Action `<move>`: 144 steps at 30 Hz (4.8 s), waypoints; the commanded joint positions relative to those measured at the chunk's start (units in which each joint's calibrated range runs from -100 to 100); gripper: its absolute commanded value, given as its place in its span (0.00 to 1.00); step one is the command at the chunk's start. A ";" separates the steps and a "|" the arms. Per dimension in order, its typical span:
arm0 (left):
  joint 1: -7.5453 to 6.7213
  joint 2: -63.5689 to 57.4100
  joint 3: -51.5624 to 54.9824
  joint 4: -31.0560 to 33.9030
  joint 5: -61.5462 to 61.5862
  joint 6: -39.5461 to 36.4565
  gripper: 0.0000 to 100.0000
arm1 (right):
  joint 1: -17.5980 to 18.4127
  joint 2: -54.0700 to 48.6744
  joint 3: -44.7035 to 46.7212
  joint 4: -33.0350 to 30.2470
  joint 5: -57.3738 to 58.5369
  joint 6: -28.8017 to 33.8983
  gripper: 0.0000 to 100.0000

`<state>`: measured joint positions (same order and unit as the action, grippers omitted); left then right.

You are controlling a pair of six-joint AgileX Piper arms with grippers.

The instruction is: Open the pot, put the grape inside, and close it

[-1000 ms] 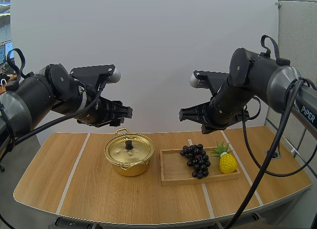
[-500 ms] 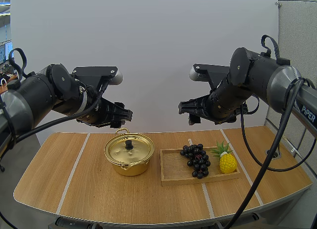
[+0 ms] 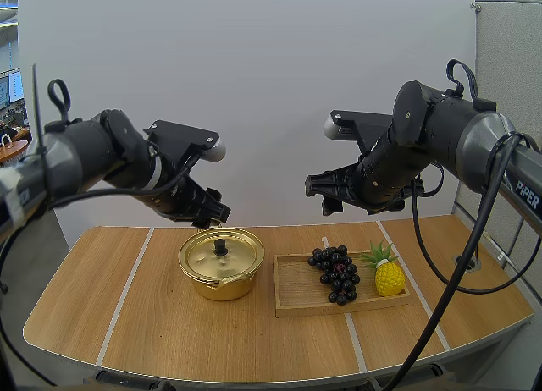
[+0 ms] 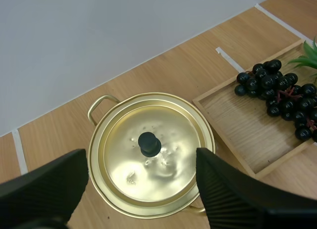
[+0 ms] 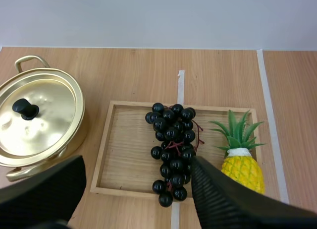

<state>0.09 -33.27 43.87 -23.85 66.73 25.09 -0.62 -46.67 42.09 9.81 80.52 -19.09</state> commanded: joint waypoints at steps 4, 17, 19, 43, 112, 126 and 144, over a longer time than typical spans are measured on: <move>-0.17 10.96 -9.42 -2.00 6.68 2.57 1.00 | -0.22 -0.24 -0.33 -0.39 4.21 -0.25 1.00; -3.28 27.96 -18.95 3.70 9.58 2.24 1.00 | -0.22 -0.24 -0.33 -0.52 4.55 -0.25 1.00; -3.28 30.42 -19.48 4.51 9.80 2.24 1.00 | -0.22 -0.24 -0.33 -0.52 4.55 -0.25 1.00; -3.28 37.73 -19.60 7.89 10.27 2.24 1.00 | -0.22 -0.24 -0.33 -0.31 4.55 -0.25 1.00; -3.28 2.55 -77.95 18.94 0.32 -8.98 0.00 | -0.22 0.08 -0.33 2.34 -5.95 -0.25 1.00; -3.28 2.55 -77.95 18.94 -6.45 -8.98 0.00 | -0.22 13.54 -0.33 2.70 -18.31 -3.66 1.00; -3.28 2.55 -77.95 18.94 -6.45 -8.98 0.00 | -0.22 30.31 -0.33 1.42 -27.51 -5.70 1.00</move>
<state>-3.00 -30.49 -33.76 -5.35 62.92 16.73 -0.62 -16.86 42.09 12.00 54.44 -24.37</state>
